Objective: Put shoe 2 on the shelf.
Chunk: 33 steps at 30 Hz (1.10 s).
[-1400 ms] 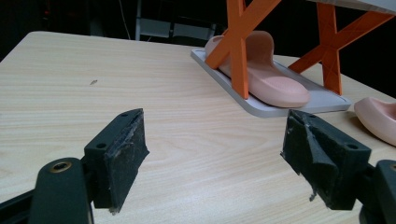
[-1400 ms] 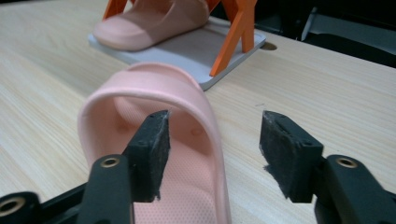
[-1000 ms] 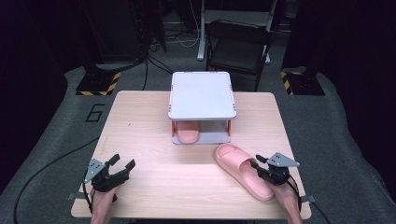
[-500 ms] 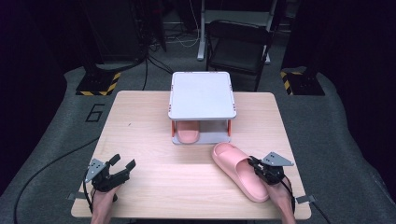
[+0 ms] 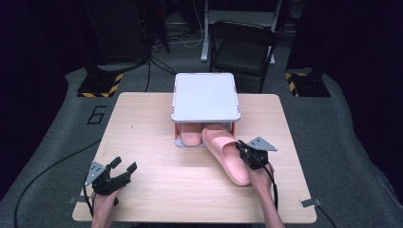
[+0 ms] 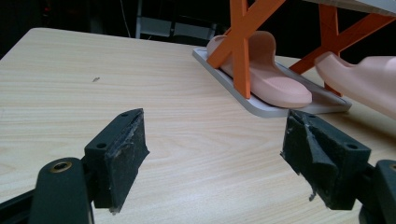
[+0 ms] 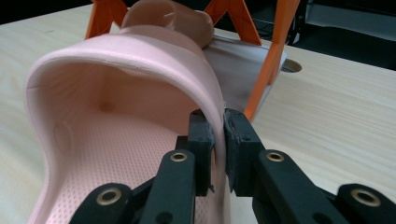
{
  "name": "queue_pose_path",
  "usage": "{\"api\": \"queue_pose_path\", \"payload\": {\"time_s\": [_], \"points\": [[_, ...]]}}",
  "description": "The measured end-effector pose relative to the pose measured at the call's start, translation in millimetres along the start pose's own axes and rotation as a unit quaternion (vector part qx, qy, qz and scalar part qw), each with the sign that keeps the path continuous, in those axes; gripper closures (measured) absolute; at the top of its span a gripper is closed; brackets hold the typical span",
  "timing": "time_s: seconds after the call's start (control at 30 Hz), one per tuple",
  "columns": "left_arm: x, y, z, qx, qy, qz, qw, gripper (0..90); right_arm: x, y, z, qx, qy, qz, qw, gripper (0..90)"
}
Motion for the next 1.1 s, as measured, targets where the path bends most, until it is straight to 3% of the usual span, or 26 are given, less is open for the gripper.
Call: {"api": "queue_pose_path", "payload": {"time_s": [0.1, 0.17, 0.33, 0.8, 0.9, 1.1], "points": [[-0.1, -0.9, 0.1, 0.0, 0.002, 0.0, 1.0, 21.4, -15.6, -7.0, 4.2, 0.014, 0.002, -0.018, 0.9997, 81.2], [0.0, -0.2, -0.2, 0.003, 0.003, 0.001, 1.0, 21.4, -23.5, -9.7, 5.7, -0.004, -0.002, -0.029, 0.9996, 80.9], [0.1, 0.2, -0.1, 0.002, 0.004, 0.0, 1.0, 21.5, -34.6, -8.7, 9.1, -0.025, 0.006, -0.052, 0.9983, 80.4], [-2.1, 2.7, -0.6, -0.002, 0.001, -0.005, 1.0, 21.7, -51.0, -9.3, 3.8, -0.059, -0.002, -0.079, 0.9951, 73.7], [-2.4, 2.4, -0.5, -0.001, 0.005, -0.005, 1.0, 21.7, -47.1, -9.1, 6.9, -0.051, 0.014, -0.072, 0.996, 63.6], [-1.9, 2.7, -0.2, -0.002, 0.003, -0.005, 1.0, 21.7, -20.1, -4.9, 9.2, -0.031, 0.041, -0.009, 0.9987, 43.6]]}}
Point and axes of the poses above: each handheld gripper's, and its own axes: x roughly backward along the jaws, z roughly out of its top, y roughly to its right, the point moved 2 cm from there along -x, roughly forward along the jaws, and after that the axes turned 3 degrees about -z, right-handed, at the moved point
